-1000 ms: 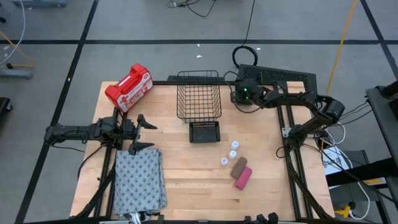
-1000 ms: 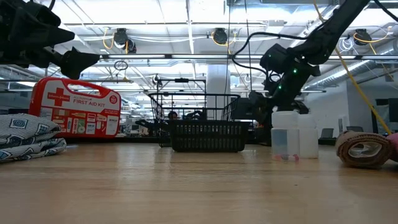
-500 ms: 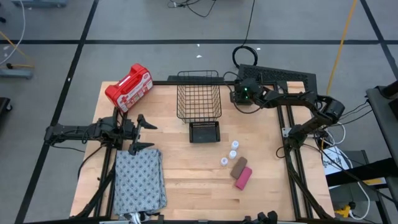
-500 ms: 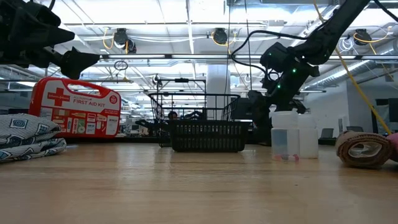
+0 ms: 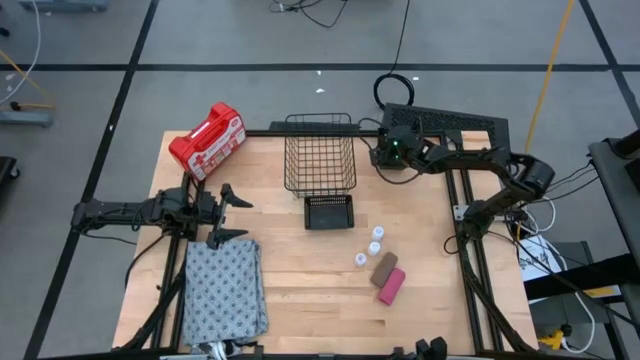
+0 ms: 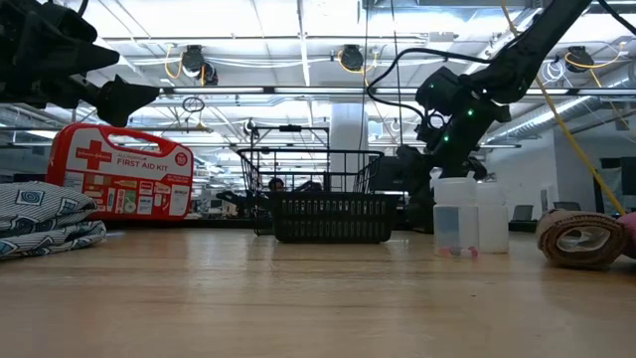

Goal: Pick & place medical supplies in basket/bin
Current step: Put the rolled black bandage into the top black bin

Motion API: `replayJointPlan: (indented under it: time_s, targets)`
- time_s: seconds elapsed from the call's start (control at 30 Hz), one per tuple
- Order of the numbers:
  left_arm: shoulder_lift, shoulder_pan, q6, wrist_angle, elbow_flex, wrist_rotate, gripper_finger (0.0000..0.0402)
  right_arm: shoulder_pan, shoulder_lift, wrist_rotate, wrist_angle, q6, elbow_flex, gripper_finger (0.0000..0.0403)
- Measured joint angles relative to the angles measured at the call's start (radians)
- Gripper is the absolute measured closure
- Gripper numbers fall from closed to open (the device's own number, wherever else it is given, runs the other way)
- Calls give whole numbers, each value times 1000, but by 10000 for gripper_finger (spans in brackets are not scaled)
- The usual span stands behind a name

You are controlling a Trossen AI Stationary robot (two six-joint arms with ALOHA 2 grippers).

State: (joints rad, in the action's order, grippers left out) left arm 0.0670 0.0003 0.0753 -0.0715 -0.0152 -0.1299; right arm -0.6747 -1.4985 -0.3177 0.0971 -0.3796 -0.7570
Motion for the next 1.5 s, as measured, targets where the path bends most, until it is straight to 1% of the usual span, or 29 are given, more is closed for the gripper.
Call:
replayJointPlan:
  time_s: [0.13, 0.27, 0.53, 0.6, 0.7, 0.77, 0.8, 0.93, 1.0, 1.07, 1.1, 1.3, 1.37, 1.5]
  targets:
    - [0, 0, 0, 0, 0, 0, 27, 0, 12, -51, 12, 8, 0, 155]
    - [0, 0, 0, 0, 0, 0, 27, -1, 18, -51, 35, 28, 0, 157]
    - [0, 0, 0, 0, 0, 0, 27, 2, 18, -43, 24, 59, 0, 160]
    - [0, 0, 0, 0, 0, 0, 27, 2, 18, 1, 2, 58, 0, 161]
    - [0, 0, 0, 0, 0, 0, 27, -6, 18, 99, -23, 45, 0, 161]
    - [0, 0, 0, 0, 0, 0, 27, -15, 18, 138, -33, 34, -3, 161]
    - [0, 0, 0, 0, 0, 0, 27, -22, 18, 140, -54, 30, -12, 162]
    - [0, 0, 0, 0, 0, 0, 27, -60, 17, 131, -249, 74, -119, 171]
    - [0, 0, 0, 0, 0, 0, 27, -67, 17, 86, -331, 114, -169, 178]
    - [0, 0, 0, 0, 0, 0, 27, -66, 17, 27, -377, 156, -205, 183]
    - [0, 0, 0, 0, 0, 0, 27, -66, 17, 6, -386, 182, -216, 185]
    - [0, 0, 0, 0, 0, 0, 27, -63, 2, -31, -394, 287, -210, 187]
    - [0, 0, 0, 0, 0, 0, 27, -63, -11, -54, -394, 295, -199, 186]
    - [0, 0, 0, 0, 0, 0, 27, -63, -47, -47, -368, 297, -185, 187]
